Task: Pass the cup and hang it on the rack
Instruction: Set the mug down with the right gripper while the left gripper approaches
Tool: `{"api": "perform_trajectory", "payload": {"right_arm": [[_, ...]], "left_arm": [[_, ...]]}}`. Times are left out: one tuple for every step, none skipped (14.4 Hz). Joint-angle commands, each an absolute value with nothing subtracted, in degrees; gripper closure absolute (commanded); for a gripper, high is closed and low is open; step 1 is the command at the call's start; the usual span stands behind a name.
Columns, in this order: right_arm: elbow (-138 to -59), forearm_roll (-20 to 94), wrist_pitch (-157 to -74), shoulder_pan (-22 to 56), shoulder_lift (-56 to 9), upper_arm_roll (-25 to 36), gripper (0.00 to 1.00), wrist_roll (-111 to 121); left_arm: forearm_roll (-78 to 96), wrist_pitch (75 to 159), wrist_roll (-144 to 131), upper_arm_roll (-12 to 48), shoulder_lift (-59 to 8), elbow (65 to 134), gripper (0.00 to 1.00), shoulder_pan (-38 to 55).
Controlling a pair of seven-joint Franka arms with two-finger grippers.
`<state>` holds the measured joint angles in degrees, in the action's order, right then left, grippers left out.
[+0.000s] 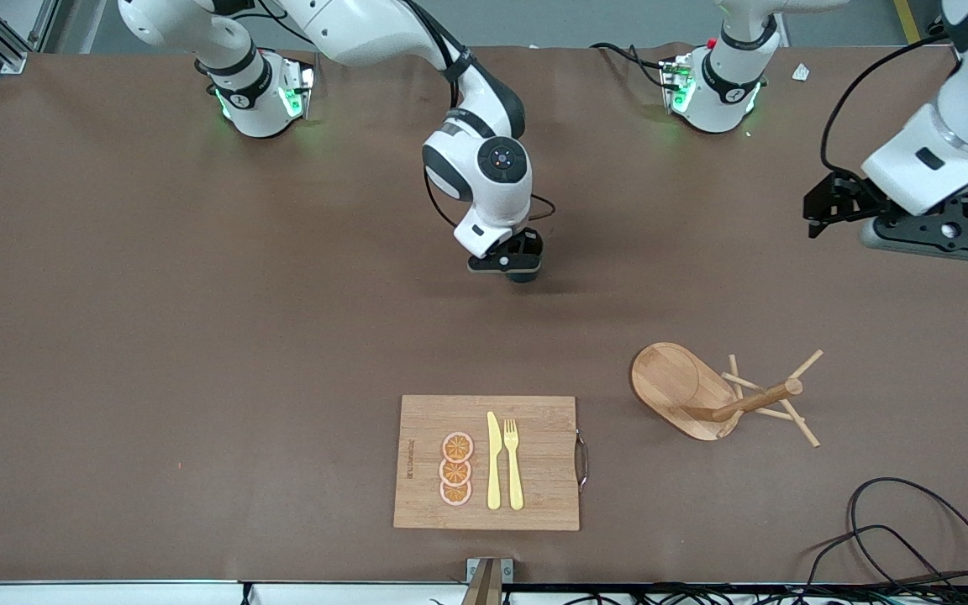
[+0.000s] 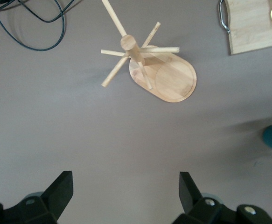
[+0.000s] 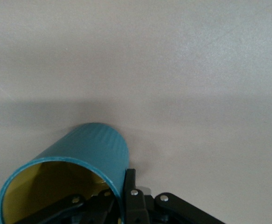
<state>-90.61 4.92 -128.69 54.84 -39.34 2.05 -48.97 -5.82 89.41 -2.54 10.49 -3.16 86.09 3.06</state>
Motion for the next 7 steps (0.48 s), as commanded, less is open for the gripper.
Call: {"api": "perform_trajectory", "payload": {"right_arm": [[-87.8,3.1,-128.7,55.5,-42.3,2.8,0.89,-48.9],[-87.7,3.1,-128.7,55.4,-42.3,2.8,0.56,-48.5],[-87.4,3.1,-128.7,55.4,-42.3,2.8,0.01,-48.6],[-87.3,3.2,-128.5,55.0,-42.0,2.8,0.00,-48.3],[-86.3,3.3,-128.3,54.8,-41.9,2.8,0.00,-48.3],[-85.7,3.3,-128.0,54.8,-41.7,2.8,0.00,-48.2],[-85.4,3.4,-126.6,54.7,-41.3,2.8,0.00,-47.5]], "left_arm": [[-6.9,88.4,-13.1,14.3,-2.3,85.6,0.00,2.7],[-6.9,88.3,-16.6,15.5,-1.9,85.7,0.00,2.7],[-6.9,87.7,-18.8,16.9,-1.8,85.6,0.00,2.7],[-6.9,87.6,-20.8,18.1,-1.8,85.6,0.00,2.7],[-7.1,86.8,-22.9,19.3,-1.8,85.6,0.00,2.7],[-7.2,85.9,-25.7,20.6,-1.8,85.6,0.00,2.8],[-7.2,85.9,-28.0,22.0,-1.8,85.6,0.00,2.7]]}}
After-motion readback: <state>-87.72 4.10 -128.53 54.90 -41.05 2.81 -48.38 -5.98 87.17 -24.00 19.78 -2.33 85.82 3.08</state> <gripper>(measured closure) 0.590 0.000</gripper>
